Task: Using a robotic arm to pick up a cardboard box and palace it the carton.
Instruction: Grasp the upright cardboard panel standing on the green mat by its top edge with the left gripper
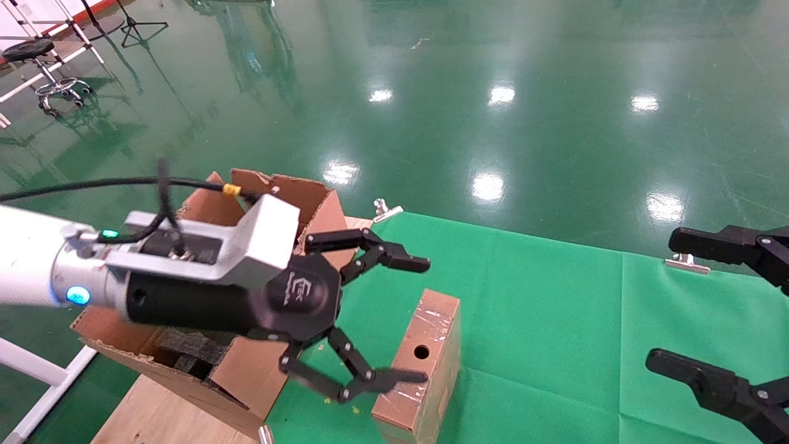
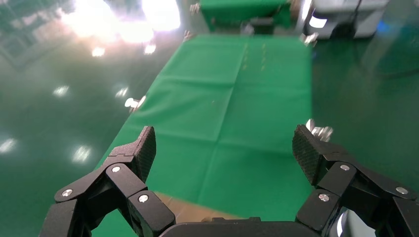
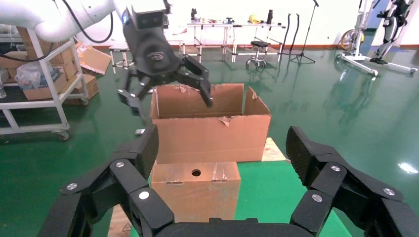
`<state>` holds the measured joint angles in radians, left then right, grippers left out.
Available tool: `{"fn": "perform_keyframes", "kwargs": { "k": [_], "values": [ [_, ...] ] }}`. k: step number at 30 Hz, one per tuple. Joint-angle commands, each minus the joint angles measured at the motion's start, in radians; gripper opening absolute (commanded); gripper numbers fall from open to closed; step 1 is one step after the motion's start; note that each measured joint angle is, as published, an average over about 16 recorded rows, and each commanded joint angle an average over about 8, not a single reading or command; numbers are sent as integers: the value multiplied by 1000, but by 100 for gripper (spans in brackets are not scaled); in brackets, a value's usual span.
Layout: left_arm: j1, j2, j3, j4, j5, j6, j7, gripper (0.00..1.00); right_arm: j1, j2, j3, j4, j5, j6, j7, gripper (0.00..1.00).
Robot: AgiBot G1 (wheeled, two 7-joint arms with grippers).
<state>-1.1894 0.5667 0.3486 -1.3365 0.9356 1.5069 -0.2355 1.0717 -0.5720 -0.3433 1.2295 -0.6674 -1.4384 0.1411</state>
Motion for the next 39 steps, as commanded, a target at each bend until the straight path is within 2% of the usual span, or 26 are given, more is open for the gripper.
{"fn": "perform_keyframes", "kwargs": {
  "k": [1, 10, 15, 21, 28, 34, 39],
  "values": [
    [-33, -3, 16, -6, 44, 2, -17, 100, 0, 0, 0, 0, 0, 0, 0, 0],
    [-73, 5, 32, -1, 74, 19, -11, 100, 0, 0, 0, 0, 0, 0, 0, 0],
    [-100, -1, 61, 1, 129, 18, -56, 100, 0, 0, 0, 0, 0, 0, 0, 0],
    [-193, 20, 130, -8, 258, 13, -220, 100, 0, 0, 0, 0, 0, 0, 0, 0],
    [-363, 110, 240, 7, 409, 45, -486, 100, 0, 0, 0, 0, 0, 0, 0, 0],
    [-497, 195, 385, 45, 506, 78, -682, 100, 0, 0, 0, 0, 0, 0, 0, 0],
    [-595, 242, 531, 67, 508, 87, -811, 100, 0, 0, 0, 0, 0, 0, 0, 0]
  ]
}}
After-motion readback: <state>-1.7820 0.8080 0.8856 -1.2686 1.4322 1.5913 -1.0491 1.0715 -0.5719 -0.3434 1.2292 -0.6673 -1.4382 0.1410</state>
